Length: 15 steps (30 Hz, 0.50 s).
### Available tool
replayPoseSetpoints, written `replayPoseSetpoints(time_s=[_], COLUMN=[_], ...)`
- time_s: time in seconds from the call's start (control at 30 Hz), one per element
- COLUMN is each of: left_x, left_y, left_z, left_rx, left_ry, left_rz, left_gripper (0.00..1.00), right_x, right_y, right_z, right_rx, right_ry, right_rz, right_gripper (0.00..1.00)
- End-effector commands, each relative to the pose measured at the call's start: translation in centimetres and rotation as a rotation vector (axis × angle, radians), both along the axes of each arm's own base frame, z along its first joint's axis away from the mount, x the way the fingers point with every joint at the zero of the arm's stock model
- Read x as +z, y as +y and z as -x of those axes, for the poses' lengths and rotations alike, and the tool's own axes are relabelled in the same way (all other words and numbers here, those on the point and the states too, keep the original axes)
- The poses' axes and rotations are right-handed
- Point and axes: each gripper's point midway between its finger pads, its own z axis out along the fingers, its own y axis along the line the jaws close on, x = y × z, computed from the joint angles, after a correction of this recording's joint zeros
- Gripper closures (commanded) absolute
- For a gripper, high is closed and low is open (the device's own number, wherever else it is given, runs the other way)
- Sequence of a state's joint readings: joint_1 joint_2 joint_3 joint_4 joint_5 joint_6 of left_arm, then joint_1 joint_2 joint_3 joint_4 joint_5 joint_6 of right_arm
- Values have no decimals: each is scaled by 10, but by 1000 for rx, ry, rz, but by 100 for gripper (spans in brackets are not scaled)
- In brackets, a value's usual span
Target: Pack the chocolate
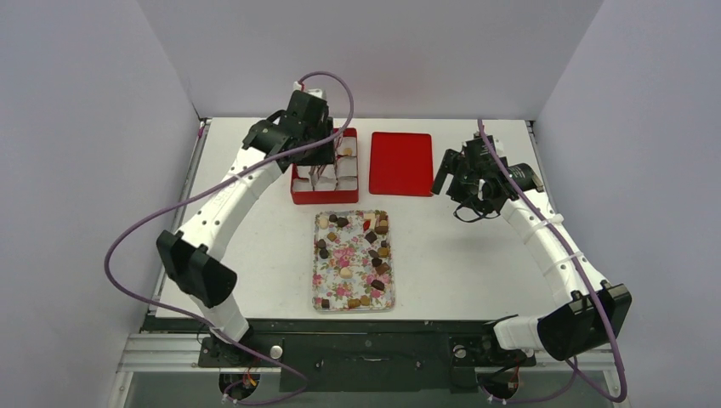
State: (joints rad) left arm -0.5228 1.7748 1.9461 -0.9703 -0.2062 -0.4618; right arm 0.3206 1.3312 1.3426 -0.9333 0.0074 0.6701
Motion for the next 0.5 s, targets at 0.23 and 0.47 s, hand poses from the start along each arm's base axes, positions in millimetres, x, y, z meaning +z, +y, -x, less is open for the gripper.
replayPoseSetpoints(time_s=[0.23,0.47], left_x=[-5,-38], left_y=[7,10], left_z=[115,174], left_rx=[-60,-79], left_ry=[62,165], left_rz=[-21,-50], left_gripper=[59,59], right_x=[6,7], right_y=[24,31], right_z=[-15,-12], right_rx=[31,46], right_ry=[-54,-56], right_rz=[-36,-35], right_gripper=[16,17])
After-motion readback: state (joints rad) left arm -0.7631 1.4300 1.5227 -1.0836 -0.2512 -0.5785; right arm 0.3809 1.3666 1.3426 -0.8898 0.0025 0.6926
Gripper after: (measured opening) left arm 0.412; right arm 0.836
